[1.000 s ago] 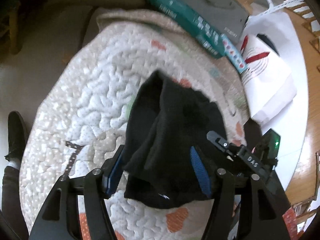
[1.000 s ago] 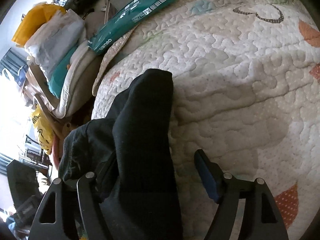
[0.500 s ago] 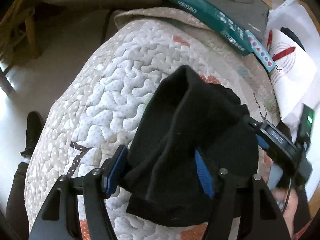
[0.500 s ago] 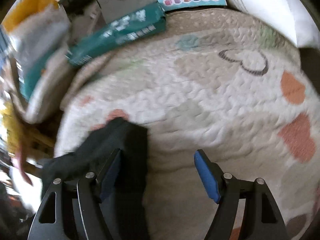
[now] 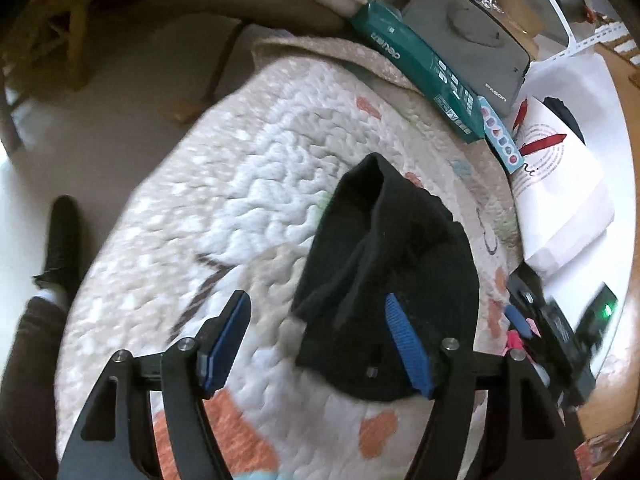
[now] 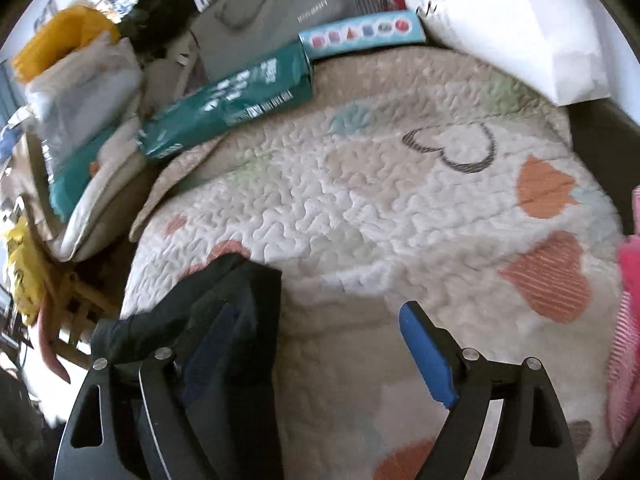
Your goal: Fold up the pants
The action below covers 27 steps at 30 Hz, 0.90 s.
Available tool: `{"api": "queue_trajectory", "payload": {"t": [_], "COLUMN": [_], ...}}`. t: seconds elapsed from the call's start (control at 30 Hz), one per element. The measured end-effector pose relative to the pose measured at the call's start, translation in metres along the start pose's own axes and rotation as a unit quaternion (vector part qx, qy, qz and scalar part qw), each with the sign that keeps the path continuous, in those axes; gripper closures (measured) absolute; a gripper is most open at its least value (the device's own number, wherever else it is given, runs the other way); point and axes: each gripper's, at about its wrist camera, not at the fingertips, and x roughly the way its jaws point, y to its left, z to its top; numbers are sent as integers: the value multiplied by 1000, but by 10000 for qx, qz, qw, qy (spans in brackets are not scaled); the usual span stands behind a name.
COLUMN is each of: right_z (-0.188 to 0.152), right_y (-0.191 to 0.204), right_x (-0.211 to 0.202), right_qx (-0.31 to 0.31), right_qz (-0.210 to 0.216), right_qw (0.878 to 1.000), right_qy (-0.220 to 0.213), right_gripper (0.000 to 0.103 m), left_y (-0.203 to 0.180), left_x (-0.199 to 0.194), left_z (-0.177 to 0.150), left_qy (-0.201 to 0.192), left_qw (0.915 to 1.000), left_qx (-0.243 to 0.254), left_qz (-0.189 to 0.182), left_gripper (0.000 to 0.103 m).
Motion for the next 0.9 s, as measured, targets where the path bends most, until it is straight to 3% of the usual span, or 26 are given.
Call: {"api": "queue_trajectory", "payload": {"t": [0.13,0.23,0.43,0.63,0.9], "right_z": [-34,-75,-142,-190,-201], "right_y": [-1,-2,2,18,19], "right_x": [-43,-73,-113,-145,-166], "right_qx": [-221,-368,-378,-814,-942], "right_qz": [110,220,483,266,199], "right_qw": [9997,9991,9981,9959,9938], "right_qy": [-56,13,56,-275,-549], "right_gripper": [14,14,14,14,14], "left_y": [-17,-39,-76,-89,-88], "left_x": [-37,-63,-92,-115,-136], "left_z": [-30,-67,-137,-185,-204], "left_qy": [-346,-646,-1118,-1417,-1689], "left_qw": [9955,9839,9577,9478,9380], "left_qx": [603,1165,1848,2032,2121], "left_qz": [642,1189,1903,2009,2161], "left_gripper": [33,32,26,23,22]}}
